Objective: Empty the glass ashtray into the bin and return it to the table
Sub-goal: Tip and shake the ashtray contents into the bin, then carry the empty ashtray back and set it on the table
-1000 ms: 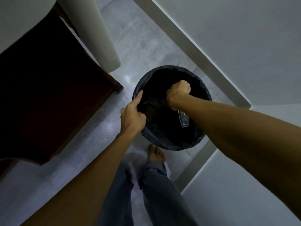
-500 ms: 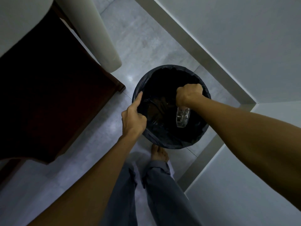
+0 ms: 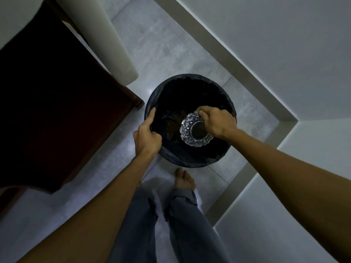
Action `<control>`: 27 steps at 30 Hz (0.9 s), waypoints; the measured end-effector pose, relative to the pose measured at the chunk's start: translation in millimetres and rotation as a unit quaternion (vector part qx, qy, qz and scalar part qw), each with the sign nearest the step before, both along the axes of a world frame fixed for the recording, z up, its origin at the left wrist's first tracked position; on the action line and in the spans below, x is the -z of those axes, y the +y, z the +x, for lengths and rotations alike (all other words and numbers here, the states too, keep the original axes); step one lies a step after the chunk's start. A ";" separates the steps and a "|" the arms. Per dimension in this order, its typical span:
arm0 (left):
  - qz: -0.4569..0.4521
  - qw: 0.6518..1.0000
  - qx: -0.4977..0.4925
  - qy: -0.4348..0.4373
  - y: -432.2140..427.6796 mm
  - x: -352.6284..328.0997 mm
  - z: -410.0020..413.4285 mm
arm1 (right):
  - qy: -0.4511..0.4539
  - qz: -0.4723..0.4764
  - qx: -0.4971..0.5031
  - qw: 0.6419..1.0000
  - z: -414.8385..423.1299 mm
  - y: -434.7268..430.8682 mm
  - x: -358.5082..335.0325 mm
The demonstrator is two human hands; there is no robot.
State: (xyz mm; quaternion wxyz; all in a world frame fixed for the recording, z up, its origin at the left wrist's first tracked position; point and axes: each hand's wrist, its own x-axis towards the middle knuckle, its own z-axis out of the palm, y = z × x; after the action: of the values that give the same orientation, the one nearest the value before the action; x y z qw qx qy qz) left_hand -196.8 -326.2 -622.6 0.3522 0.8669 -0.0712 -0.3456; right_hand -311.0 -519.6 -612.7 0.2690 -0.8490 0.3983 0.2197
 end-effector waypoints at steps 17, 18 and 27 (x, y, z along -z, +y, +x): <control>-0.003 1.000 0.014 -0.005 8.5 12.4 10.1 | -0.172 -0.033 0.120 0.977 -4.6 27.4 12.3; -0.002 1.000 0.016 -0.002 9.7 11.5 9.4 | -0.176 -0.032 0.124 0.976 -4.3 27.8 11.1; 0.022 0.999 -0.007 -0.047 4.4 -43.3 -6.4 | -0.241 -0.012 0.193 0.951 -7.8 45.7 -35.6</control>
State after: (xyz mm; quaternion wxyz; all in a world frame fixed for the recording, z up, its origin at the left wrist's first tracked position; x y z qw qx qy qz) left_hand -203.2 -321.8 -579.3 0.3312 0.8902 -0.0740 -0.3038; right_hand -318.9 -473.9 -577.1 0.3843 -0.7869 0.4801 -0.0521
